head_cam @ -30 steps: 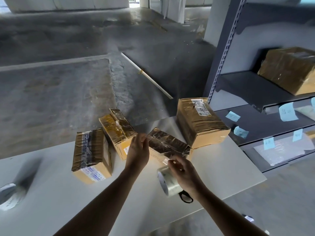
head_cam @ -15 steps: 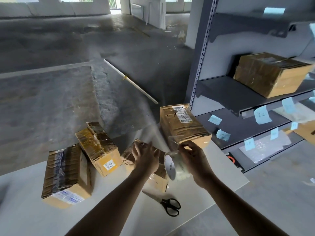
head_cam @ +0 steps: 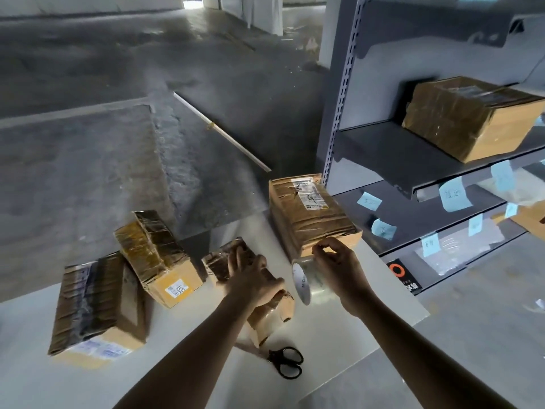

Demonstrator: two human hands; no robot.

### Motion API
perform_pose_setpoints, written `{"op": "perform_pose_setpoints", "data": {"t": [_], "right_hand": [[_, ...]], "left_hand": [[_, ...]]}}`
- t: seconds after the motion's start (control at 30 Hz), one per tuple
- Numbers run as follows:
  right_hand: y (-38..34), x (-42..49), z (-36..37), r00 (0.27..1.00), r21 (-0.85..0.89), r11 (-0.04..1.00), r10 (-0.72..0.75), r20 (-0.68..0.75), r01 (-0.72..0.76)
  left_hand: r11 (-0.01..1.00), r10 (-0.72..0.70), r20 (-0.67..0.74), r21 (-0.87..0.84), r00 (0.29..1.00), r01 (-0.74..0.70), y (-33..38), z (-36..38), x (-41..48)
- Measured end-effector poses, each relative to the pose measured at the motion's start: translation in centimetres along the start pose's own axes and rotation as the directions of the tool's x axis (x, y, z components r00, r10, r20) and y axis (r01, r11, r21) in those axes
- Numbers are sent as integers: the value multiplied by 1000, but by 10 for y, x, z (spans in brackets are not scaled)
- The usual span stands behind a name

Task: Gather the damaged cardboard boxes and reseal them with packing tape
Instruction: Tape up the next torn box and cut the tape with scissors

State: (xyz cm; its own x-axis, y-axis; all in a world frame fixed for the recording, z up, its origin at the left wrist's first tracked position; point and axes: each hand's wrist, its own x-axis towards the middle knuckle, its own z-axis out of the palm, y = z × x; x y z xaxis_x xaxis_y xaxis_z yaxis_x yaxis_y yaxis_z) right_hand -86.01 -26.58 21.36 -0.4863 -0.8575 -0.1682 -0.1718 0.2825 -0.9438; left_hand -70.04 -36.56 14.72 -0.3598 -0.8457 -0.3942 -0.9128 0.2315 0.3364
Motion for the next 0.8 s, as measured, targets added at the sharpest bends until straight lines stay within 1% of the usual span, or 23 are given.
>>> {"op": "perform_pose_setpoints", "data": {"t": [0.1,0.17,0.23,0.33,0.43,0.47,0.5,0.57,0.6,0.63,0.67,0.7,0.73,0.8], "right_hand": [[-2,3,11,999,39,999,-17,49,15],[-3,3,20,997,52,998,-25,77,21],[-4,4,32,994,15,999,-42,101,41],[-9,4,47,988,-58,994,-82,129,90],[-14,5,58,982,-116,984,-114,150,132],[-16,4,59,979,-124,981,-131,156,151],[-17,4,62,974,-133,975,-156,162,179],[-19,3,67,967,-152,964,-191,168,217],[-21,1,69,965,-162,960,-202,169,229],[-22,-1,72,962,-171,955,-213,170,242],[-23,-3,76,959,-180,950,-224,174,254],[-23,-4,79,954,-198,941,-242,179,276],[-24,-7,82,947,-225,927,-259,191,299],[-26,-12,88,931,-250,908,-280,234,336]], "left_hand": [[999,43,28,24,999,-44,-18,2,-13],[999,30,47,28,998,-31,-28,5,-24],[999,27,67,27,997,-29,-37,7,-35],[998,64,63,-7,996,-63,-50,10,-45],[991,94,79,-107,992,-85,-53,-5,-57],[982,88,46,-169,995,-79,-52,-13,-60],[967,67,-18,-244,998,-69,-51,-24,-62],[894,-1,-202,-439,979,-90,-51,-48,-69],[840,-13,-297,-521,955,-151,-52,-60,-72],[800,2,-372,-556,928,-224,-50,-72,-76],[792,47,-421,-537,906,-291,-49,-83,-80],[800,111,-431,-496,896,-338,-48,-92,-83],[816,166,-423,-449,891,-365,-47,-100,-85],[861,230,-419,-333,878,-385,-46,-106,-85]]}}
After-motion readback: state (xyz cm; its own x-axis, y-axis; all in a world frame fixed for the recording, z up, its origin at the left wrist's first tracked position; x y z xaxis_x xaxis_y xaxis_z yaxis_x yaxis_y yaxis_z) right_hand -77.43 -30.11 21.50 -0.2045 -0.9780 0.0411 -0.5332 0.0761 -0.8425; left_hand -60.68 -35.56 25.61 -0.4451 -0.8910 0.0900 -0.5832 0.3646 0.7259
